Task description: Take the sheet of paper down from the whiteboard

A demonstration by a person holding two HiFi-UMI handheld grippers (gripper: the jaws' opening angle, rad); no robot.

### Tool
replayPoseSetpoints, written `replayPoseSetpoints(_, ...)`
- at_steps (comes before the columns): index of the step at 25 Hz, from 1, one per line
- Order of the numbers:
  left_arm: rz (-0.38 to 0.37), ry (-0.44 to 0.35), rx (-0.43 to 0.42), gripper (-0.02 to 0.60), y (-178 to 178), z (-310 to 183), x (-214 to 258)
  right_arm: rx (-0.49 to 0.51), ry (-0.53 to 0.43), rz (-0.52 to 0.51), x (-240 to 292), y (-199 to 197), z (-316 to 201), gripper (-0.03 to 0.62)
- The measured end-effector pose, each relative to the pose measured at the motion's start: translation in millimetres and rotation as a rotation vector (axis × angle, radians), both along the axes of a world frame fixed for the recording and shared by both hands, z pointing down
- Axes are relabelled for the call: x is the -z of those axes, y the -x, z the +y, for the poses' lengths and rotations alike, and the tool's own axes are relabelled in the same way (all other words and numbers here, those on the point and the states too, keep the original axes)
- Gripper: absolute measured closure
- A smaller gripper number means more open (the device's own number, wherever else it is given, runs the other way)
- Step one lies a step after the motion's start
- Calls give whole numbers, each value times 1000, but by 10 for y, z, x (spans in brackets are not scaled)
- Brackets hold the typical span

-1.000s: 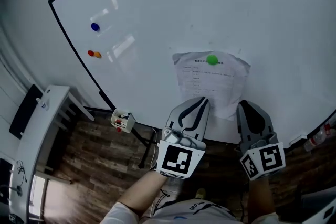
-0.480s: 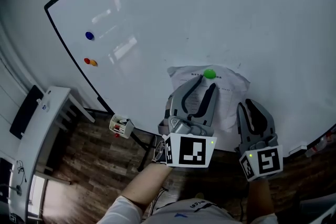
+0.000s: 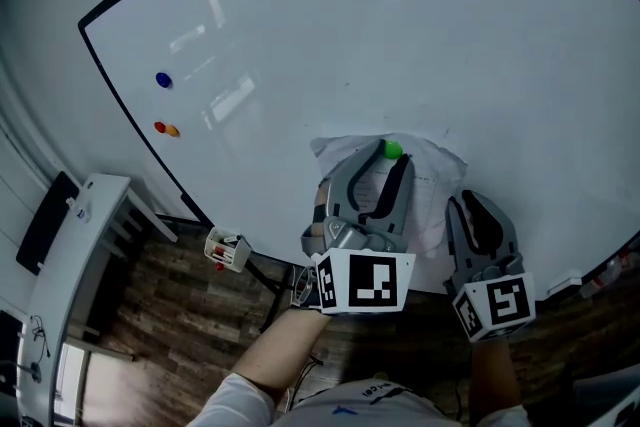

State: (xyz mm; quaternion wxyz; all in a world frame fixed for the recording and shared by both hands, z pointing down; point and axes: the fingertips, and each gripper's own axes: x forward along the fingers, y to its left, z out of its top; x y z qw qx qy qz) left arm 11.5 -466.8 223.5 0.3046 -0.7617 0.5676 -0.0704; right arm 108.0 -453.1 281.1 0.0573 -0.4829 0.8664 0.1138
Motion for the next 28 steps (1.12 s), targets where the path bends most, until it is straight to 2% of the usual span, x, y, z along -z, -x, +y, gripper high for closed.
replayPoseSetpoints(6,23,-26,5,453,9,-20,20,-4,-83,23,294,31,-20,516)
replayPoseSetpoints(13,53,-34,-27,453,14,-12,23,5,-125,25,436,61,-4,516)
replayPoseSetpoints(23,86,-54,-55,453,4,-1,-17,9,-129,27,408,48,-35,517)
replayPoseSetpoints(28,75,-50,-58,451,-65,17,-101,22,-117,-3,322,-37,-13,574)
